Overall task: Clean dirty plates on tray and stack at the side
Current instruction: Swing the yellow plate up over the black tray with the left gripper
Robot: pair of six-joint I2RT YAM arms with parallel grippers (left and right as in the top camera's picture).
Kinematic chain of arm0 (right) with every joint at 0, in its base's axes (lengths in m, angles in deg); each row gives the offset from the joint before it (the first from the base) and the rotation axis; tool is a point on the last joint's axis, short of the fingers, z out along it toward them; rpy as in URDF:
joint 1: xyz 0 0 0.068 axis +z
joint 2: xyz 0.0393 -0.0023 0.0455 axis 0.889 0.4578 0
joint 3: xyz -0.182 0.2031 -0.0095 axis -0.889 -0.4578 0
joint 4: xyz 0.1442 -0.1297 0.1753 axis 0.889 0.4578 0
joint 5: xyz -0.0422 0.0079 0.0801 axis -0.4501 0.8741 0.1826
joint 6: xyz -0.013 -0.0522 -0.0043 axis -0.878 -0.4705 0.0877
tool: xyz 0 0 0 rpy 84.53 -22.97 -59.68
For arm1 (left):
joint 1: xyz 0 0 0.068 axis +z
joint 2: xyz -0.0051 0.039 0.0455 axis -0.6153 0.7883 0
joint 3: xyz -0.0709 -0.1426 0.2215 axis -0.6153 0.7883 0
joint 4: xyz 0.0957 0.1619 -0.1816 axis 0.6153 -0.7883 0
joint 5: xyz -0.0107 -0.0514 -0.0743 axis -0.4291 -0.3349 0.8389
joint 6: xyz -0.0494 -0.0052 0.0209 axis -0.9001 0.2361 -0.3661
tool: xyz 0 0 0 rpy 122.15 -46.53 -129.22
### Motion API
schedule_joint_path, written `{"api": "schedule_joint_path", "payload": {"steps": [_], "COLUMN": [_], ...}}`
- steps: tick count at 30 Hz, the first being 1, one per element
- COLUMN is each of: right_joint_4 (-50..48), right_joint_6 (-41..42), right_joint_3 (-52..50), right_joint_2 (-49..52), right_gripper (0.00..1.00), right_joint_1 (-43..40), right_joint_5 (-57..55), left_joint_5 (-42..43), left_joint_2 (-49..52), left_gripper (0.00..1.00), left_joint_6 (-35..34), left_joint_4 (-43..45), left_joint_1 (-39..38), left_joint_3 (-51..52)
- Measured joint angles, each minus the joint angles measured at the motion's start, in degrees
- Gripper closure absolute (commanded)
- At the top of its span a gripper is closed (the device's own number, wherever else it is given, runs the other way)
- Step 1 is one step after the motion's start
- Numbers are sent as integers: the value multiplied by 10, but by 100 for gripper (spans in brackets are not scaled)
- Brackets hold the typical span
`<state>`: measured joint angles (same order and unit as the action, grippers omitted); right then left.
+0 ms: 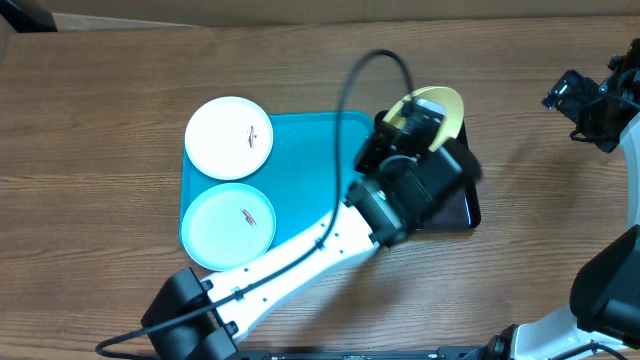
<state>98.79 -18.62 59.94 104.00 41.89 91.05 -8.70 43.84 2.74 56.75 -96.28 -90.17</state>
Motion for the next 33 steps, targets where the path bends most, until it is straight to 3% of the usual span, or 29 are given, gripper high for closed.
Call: {"api": "schedule_joint_path", "payload": {"steps": [11,16,33], "right_joint_4": [0,0,0], "right_joint_6": [0,0,0], "right_joint_3": [0,0,0], "right_joint_2": [0,0,0], "right_gripper": [0,0,0], "right_joint_1": [0,0,0], "right_joint_5": [0,0,0], "left_joint_5": [-136,-153,-154], "left_joint_2": [0,0,0], "left_gripper": [96,96,96], "left_joint_6": [239,328,376], "left_joint_4": [189,226,228], "left_joint_1": [-47,-51,-51], "left_joint_3": [-2,-3,-3]}}
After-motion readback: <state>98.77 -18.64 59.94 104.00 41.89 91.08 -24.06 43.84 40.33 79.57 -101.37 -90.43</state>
